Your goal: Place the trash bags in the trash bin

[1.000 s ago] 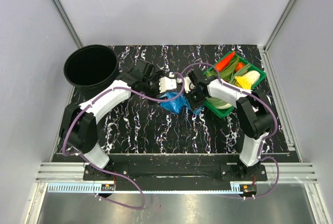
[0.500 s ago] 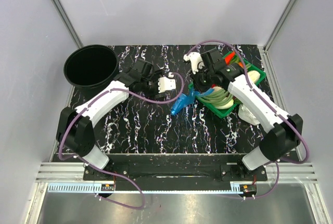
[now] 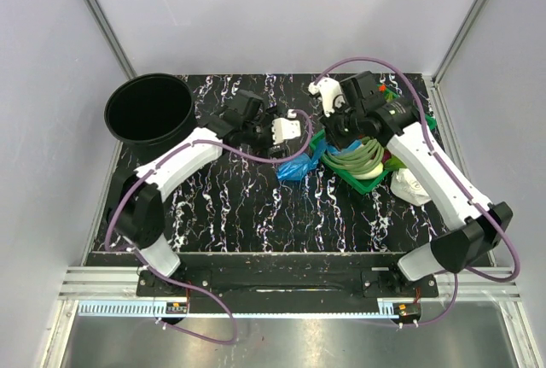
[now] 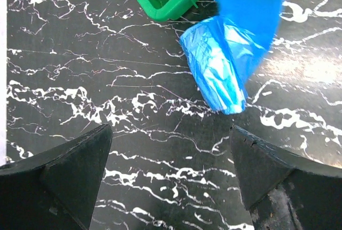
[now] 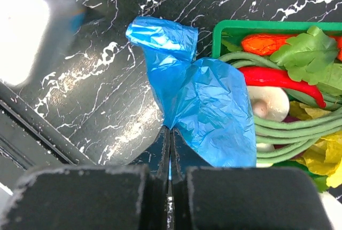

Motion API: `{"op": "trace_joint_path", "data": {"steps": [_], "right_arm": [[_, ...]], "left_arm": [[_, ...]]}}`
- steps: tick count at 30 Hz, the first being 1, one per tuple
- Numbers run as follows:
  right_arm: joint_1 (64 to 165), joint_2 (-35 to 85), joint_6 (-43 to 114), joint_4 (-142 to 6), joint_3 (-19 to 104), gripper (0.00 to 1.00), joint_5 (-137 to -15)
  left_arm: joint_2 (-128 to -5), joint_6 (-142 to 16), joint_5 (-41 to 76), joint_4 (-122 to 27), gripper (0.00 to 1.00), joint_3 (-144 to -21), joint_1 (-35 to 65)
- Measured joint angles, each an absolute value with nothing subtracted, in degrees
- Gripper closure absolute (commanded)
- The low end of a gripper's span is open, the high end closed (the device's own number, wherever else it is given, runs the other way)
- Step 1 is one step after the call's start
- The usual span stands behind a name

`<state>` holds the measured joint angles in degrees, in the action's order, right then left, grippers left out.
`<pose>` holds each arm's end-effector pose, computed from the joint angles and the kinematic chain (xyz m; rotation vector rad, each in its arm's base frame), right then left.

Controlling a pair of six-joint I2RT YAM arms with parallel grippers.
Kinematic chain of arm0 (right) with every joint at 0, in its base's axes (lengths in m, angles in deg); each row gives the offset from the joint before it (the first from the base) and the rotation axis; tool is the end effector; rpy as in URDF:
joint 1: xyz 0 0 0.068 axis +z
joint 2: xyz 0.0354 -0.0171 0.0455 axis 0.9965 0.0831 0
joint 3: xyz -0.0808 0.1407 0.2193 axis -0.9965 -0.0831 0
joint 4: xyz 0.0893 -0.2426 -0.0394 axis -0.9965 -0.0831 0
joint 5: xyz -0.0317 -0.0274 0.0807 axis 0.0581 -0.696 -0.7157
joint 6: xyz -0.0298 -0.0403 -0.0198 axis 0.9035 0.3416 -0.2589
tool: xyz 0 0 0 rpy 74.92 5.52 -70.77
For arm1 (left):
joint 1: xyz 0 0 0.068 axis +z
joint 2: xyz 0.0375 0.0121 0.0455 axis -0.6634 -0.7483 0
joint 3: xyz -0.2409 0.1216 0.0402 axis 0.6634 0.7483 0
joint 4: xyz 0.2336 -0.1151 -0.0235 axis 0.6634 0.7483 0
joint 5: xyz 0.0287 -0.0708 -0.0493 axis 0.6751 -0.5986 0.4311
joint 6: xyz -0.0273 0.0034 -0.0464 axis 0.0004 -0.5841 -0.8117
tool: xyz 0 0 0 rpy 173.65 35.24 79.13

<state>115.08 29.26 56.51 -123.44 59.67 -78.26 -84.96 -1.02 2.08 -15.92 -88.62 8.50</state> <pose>0.2622 0.1575 0.3868 -0.9897 2.2210 0.3341 0.2980 -0.2111 0.2943 1.6700 1.5743 -0.3342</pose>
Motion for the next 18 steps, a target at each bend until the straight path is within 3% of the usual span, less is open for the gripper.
{"op": "trace_joint_path", "data": {"steps": [18], "right_arm": [[114.1, 11.4, 60.9, -128.0, 54.1, 1.0, -74.8]], "left_arm": [[-104.7, -21.4, 0.5, -21.4, 0.07, -99.5, 8.5]]}}
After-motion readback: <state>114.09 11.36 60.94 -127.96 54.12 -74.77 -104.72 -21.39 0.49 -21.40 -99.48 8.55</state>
